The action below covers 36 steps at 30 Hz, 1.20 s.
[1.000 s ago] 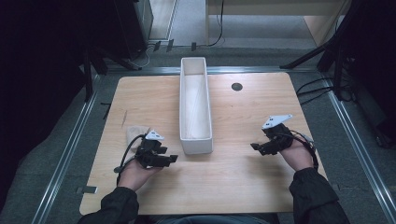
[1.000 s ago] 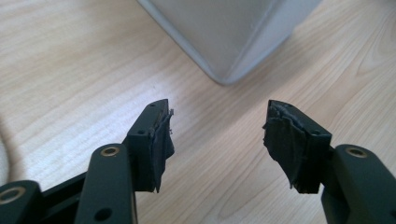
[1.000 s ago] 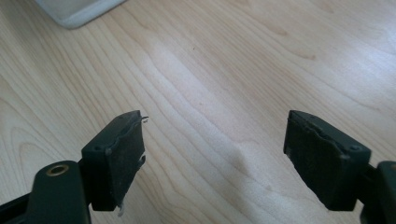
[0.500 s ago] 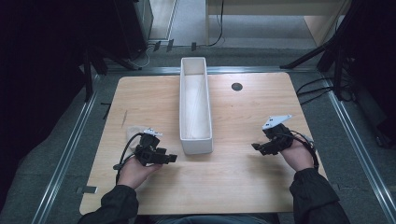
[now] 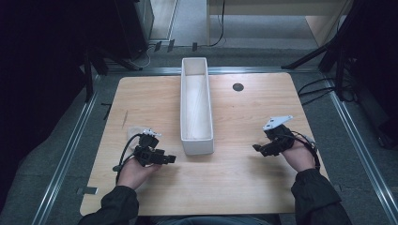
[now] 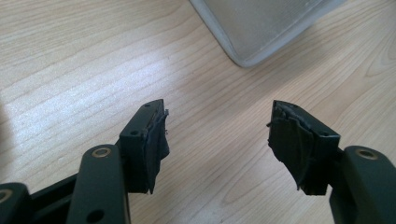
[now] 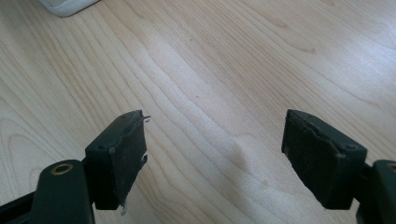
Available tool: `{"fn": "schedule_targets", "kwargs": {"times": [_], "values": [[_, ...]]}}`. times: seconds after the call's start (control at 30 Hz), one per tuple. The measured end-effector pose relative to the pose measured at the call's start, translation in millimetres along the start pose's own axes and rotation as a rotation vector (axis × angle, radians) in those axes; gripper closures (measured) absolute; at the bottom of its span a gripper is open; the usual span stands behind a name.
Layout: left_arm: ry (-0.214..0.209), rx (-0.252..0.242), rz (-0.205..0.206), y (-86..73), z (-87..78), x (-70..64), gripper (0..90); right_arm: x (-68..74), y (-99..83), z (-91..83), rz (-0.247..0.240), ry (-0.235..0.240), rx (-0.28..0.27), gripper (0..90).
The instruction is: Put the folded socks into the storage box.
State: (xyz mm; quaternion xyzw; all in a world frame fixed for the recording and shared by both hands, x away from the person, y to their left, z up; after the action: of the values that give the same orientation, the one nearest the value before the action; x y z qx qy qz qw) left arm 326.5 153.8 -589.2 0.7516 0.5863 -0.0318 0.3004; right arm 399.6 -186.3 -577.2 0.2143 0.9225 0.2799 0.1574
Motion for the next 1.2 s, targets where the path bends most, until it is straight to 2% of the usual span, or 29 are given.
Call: {"fn": "schedule_targets", "kwargs": {"times": [0.1, 0.13, 0.2, 0.5, 0.57, 0.63, 0.7, 0.77, 0.83, 1.2], "values": [[-0.016, 0.004, 0.001, -0.1, -0.3, -1.8, 35.5, 0.3, -0.6, 0.6, 0.002, 0.004, 0.003, 21.7], [-0.038, 0.018, 0.007, -1.2, -1.0, -3.9, 37.1, 0.7, -1.2, 0.9, 0.005, 0.009, 0.008, 21.4], [-0.049, 0.02, 0.014, -1.4, -1.8, -5.2, 39.9, 2.5, -3.4, 2.9, 0.024, 0.028, 0.016, 21.4], [-0.037, 0.006, 0.018, 0.3, -4.8, -2.4, 36.3, 1.4, -4.4, 2.8, 0.031, 0.029, 0.016, 21.4], [-0.028, -0.009, 0.012, 2.1, -6.7, -1.3, 40.1, 1.3, -4.4, 2.9, 0.033, 0.028, 0.016, 21.5], [-0.045, -0.033, 0.006, 5.7, -11.1, -2.0, 42.1, 1.3, -4.3, 2.8, 0.032, 0.027, 0.016, 21.5], [-0.043, -0.038, 0.005, 6.8, -12.5, -1.6, 43.4, 1.3, -4.3, 2.8, 0.027, 0.028, 0.014, 21.5], [-0.003, -0.025, 0.013, 5.3, -11.4, 3.3, 42.7, 1.6, -4.1, 2.5, 0.031, 0.028, 0.013, 21.4], [0.007, -0.022, 0.012, 4.7, -11.1, 5.4, 41.9, 1.5, -4.1, 2.6, 0.029, 0.027, 0.013, 21.5], [0.031, -0.049, -0.016, 3.3, -20.2, 16.7, 41.0, 1.6, 0.3, 6.2, 0.014, 0.032, 0.012, 21.5]]}}
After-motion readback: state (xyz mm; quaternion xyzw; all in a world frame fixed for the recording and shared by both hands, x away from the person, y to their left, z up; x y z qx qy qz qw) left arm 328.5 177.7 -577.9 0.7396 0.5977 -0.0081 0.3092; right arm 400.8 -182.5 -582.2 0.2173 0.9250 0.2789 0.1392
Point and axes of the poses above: each handheld gripper's, and its own axes: z roughly forward along the jaws, y roughly out of its top, x roughly to its left, the point moved 10 cm from there along z, roughly forward along the jaws, and after that the axes turned 10 degrees about -z, right-handed, at the moved point
